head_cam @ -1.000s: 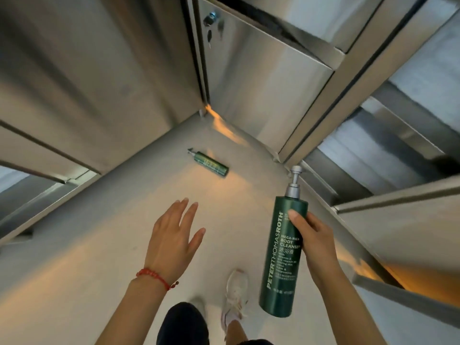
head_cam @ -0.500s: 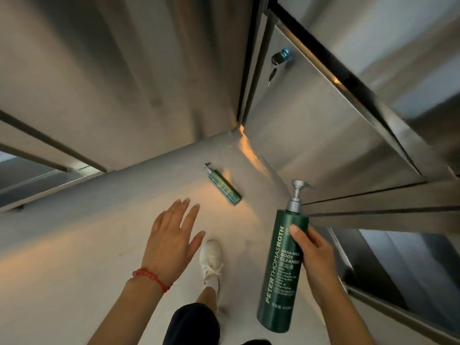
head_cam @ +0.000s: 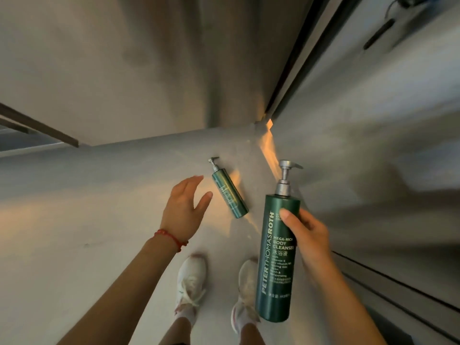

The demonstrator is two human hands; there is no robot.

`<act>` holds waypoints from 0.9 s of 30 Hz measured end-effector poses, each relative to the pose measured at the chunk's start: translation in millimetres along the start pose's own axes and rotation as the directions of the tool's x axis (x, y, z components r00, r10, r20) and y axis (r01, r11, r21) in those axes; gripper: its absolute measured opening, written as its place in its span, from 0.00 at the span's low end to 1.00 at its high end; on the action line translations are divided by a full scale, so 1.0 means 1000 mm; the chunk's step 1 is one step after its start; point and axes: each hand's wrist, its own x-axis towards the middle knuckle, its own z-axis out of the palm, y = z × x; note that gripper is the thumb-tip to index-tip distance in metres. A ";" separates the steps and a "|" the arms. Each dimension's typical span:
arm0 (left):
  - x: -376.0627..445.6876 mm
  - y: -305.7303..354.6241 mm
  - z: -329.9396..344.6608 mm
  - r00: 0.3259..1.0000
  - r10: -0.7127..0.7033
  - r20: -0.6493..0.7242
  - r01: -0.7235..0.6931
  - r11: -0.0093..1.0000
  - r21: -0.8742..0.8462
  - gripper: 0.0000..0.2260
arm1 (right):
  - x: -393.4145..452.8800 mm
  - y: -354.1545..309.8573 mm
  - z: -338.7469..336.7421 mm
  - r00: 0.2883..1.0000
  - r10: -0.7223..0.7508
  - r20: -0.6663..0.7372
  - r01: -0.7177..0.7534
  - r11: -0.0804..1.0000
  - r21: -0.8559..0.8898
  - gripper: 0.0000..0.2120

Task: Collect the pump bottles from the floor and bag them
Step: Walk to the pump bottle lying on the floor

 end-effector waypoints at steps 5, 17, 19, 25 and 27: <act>0.066 -0.058 0.094 0.957 -0.291 0.011 0.281 0.913 -0.296 0.20 | 0.083 0.059 -0.001 0.999 0.009 0.044 -0.006 0.997 -0.076 0.16; 0.194 -0.147 0.241 0.741 -0.644 0.190 0.621 0.549 -0.560 0.28 | 0.202 0.141 0.011 0.996 0.018 0.091 -0.009 0.995 -0.102 0.17; 0.201 -0.150 0.250 0.764 -0.628 0.148 0.582 0.573 -0.577 0.20 | 0.211 0.144 0.011 0.995 0.010 0.096 -0.001 0.995 -0.099 0.17; 0.207 -0.151 0.258 0.760 -0.641 0.109 0.539 0.527 -0.657 0.10 | 0.219 0.145 0.012 0.996 0.011 0.093 0.001 0.993 -0.122 0.19; 0.197 -0.152 0.249 0.790 -0.592 0.160 0.487 0.446 -0.751 0.08 | 0.216 0.139 0.016 0.995 0.004 0.099 0.008 0.992 -0.127 0.19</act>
